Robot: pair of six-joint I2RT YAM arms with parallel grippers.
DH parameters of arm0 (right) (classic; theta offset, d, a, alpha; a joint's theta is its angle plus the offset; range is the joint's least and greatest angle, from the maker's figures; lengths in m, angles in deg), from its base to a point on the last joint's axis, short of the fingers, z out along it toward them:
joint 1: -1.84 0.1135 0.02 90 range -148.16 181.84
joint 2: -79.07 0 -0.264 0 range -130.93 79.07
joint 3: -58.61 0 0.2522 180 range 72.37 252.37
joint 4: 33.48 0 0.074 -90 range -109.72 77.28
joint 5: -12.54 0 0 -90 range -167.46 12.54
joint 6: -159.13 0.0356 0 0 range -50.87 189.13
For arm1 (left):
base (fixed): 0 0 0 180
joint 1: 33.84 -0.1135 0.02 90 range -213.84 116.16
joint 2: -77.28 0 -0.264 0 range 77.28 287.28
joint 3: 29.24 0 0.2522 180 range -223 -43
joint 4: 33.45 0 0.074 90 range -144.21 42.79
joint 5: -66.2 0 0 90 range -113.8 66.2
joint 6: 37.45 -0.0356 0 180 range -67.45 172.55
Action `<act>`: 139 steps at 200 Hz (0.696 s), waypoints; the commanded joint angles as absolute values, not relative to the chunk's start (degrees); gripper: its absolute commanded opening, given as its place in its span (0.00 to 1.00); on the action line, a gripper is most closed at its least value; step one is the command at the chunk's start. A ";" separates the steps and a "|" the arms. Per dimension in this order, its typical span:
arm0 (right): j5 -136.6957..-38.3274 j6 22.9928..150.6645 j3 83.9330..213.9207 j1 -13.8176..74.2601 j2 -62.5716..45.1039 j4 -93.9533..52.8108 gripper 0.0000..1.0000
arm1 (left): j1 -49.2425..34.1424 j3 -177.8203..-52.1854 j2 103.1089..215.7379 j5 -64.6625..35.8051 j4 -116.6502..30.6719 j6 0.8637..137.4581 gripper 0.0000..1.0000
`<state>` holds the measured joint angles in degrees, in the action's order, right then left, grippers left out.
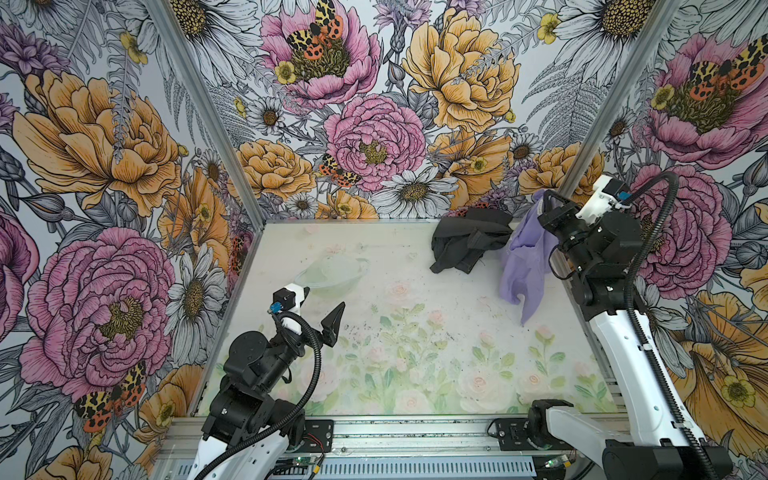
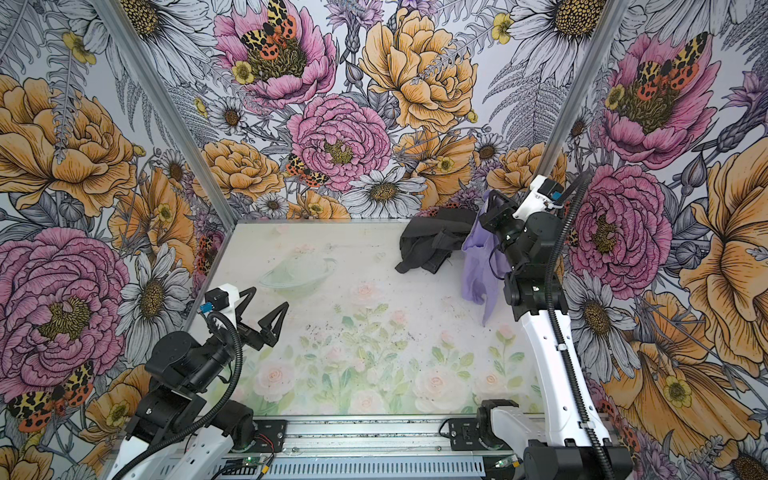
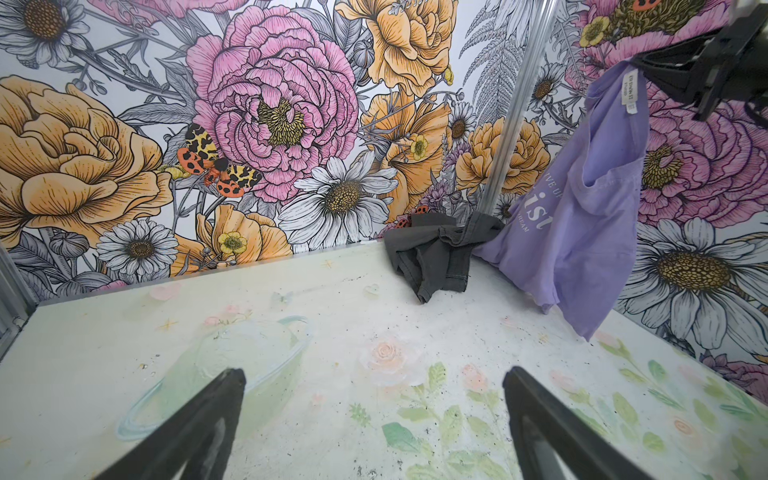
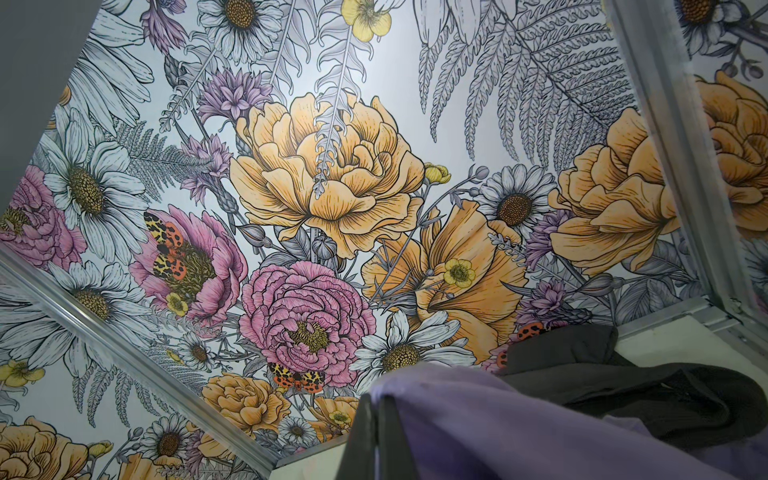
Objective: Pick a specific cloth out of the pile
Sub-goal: 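Carry the hanging purple shirt with the right gripper toward the left arm's side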
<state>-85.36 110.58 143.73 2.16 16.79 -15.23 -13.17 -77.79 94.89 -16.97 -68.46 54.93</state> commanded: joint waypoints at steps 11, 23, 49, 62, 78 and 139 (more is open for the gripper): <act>-83.24 107.77 147.99 5.57 17.63 -18.05 0.00 | -12.75 -77.42 94.42 -18.35 -69.05 53.65 0.99; -82.71 107.22 148.75 6.80 17.55 -17.88 0.00 | -12.75 -77.43 94.33 -18.48 -69.16 53.65 0.99; -81.20 105.78 150.46 9.53 17.07 -17.62 0.00 | -12.66 -77.48 94.24 -18.53 -69.14 53.66 0.99; -80.57 105.16 151.41 10.76 16.56 -17.27 0.00 | -12.66 -77.43 94.24 -18.48 -69.13 53.62 0.99; -80.20 104.51 152.56 12.24 15.90 -16.87 0.00 | -12.66 -77.46 94.23 -18.52 -69.18 53.64 0.99; -78.73 102.14 155.63 17.43 13.75 -16.34 0.00 | -12.57 -77.50 94.24 -18.70 -69.21 53.56 0.99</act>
